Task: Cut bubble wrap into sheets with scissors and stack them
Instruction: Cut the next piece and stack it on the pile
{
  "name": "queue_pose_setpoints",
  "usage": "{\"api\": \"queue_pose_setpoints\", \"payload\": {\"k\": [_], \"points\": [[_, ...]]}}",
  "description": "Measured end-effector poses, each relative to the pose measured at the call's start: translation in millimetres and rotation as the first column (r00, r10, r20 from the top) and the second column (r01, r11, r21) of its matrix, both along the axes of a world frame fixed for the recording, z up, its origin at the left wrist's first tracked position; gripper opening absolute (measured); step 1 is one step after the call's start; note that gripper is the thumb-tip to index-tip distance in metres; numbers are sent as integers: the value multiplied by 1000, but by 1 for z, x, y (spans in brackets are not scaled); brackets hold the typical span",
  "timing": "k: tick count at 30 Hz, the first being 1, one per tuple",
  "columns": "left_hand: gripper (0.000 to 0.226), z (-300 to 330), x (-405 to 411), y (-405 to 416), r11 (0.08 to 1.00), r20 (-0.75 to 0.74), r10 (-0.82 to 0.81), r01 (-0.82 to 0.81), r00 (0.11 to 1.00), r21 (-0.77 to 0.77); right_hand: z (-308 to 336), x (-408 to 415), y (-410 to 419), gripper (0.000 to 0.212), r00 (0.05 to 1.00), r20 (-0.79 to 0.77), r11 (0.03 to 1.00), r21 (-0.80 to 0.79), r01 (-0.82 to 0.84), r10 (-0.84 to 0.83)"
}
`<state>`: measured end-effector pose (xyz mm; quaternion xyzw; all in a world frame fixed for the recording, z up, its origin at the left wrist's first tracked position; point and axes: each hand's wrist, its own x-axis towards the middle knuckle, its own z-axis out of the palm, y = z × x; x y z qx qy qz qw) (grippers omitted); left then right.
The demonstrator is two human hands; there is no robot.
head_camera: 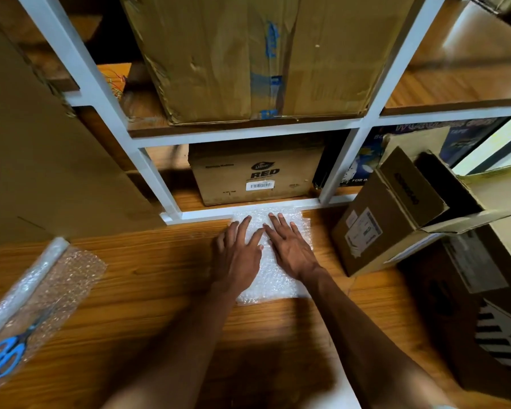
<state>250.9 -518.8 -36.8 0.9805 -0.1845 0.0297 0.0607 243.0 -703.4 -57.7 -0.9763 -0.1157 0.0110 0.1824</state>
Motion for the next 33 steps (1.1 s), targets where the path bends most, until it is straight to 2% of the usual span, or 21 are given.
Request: {"api": "queue_pose_setpoints", "payload": {"k": [3,5,9,11,14,16,18,20,22,26,33], "points": [[58,-5,4,0,996,-88,77,-74,993,40,1,3,-3,53,1000,9,1000,20,3,-4],[63,-8,5,1,993,-127,102,-92,987,78,3,2,-6,51,997,53,998,12,64,-65],[70,-8,5,1,986,-138,161,-152,977,72,10,-14,-11,48,967,151,977,-15,210,-206],[71,-8,3,0,984,-142,173,-166,975,59,9,-23,-14,47,957,152,966,-27,256,-249],[74,-8,-1,-2,982,-174,188,-188,967,16,3,-23,-18,51,955,38,955,44,292,-294],[75,-8,-1,-3,966,-249,239,-256,938,-37,-1,-14,-21,53,955,-39,946,132,296,-294],[76,-9,1,-4,944,-345,263,-313,901,-99,1,-4,-24,54,962,-77,943,191,273,-263],[77,-10,1,-5,936,-393,253,-327,884,-132,4,6,-25,53,975,-81,958,185,220,-208],[77,-10,2,-5,927,-411,256,-343,875,-151,8,13,-25,54,977,-76,964,165,210,-199],[75,-10,4,-3,907,-435,259,-372,863,-199,6,14,-32,53,951,-137,944,142,298,-279],[65,-9,5,-7,871,-406,223,-368,886,-325,12,11,-36,52,905,-219,847,325,421,-365]]}}
